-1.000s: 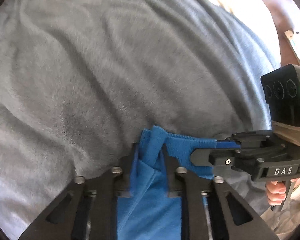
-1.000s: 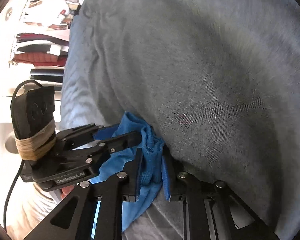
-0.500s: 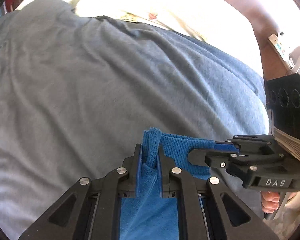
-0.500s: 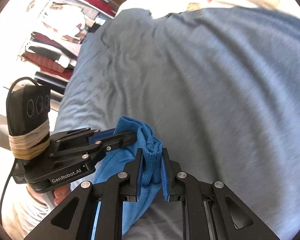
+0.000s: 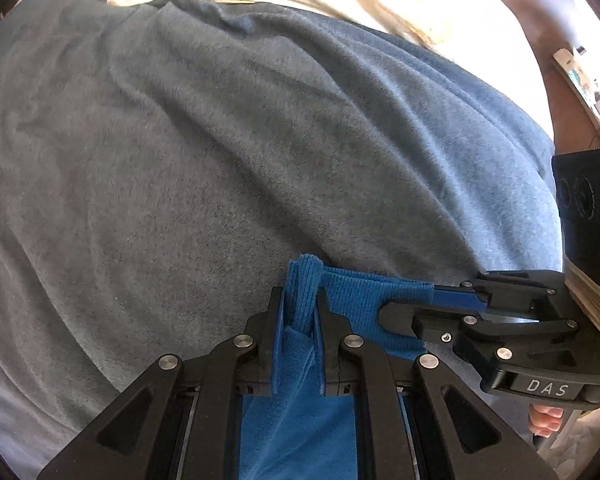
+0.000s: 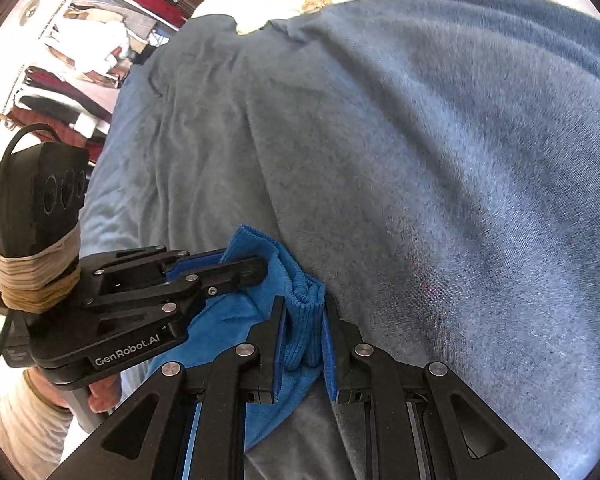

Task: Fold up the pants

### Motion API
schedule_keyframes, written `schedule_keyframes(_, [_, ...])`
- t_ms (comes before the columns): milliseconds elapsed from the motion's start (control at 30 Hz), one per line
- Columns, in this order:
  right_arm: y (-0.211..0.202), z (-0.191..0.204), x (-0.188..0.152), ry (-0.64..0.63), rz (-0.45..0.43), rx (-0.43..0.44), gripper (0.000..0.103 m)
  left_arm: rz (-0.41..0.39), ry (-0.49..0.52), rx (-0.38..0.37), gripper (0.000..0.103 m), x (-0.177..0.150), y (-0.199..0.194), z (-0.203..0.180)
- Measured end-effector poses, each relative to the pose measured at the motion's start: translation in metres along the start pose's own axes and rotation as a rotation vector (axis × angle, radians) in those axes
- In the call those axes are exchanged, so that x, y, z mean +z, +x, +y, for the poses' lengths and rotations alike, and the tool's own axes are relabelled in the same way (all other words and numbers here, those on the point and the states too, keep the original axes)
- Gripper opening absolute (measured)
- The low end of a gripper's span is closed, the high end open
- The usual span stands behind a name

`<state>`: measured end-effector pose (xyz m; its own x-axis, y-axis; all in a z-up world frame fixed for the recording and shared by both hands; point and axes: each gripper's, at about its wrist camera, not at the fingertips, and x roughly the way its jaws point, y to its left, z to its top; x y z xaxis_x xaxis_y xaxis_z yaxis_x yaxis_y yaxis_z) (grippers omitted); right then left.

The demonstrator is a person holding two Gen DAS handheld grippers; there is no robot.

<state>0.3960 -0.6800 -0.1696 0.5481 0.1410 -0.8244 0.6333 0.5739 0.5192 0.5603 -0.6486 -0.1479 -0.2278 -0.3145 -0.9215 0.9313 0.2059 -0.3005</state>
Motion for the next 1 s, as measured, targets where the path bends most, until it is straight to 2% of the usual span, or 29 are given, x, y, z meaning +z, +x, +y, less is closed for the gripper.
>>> schedule_keyframes(100, [-0.006,0.007,0.001,-0.02,-0.008,0.0,0.017,-0.025,0.004,-0.012,0.014,-0.002,-0.009,-0.002])
schedule_keyframes(267, [-0.037,0.037,-0.001,-0.08,-0.059,0.024,0.017,-0.123,0.034,-0.04,0.014,-0.02,-0.068,-0.003])
schedule_keyframes(467, [-0.077,0.086,-0.015,-0.206,-0.112,0.047,0.017,-0.215,0.076,-0.01,0.013,-0.053,-0.14,-0.01])
schedule_keyframes(733, [-0.103,0.169,-0.059,-0.4,-0.113,0.046,0.017,-0.242,0.096,0.021,0.013,-0.111,-0.202,-0.002])
schedule_keyframes(833, [-0.11,0.195,-0.081,-0.443,-0.118,0.037,0.017,-0.233,0.12,0.006,0.013,-0.127,-0.215,-0.003])
schedule_keyframes(1000, [-0.117,0.225,-0.117,-0.487,-0.131,0.013,0.017,-0.226,0.179,0.032,0.013,-0.163,-0.234,-0.009])
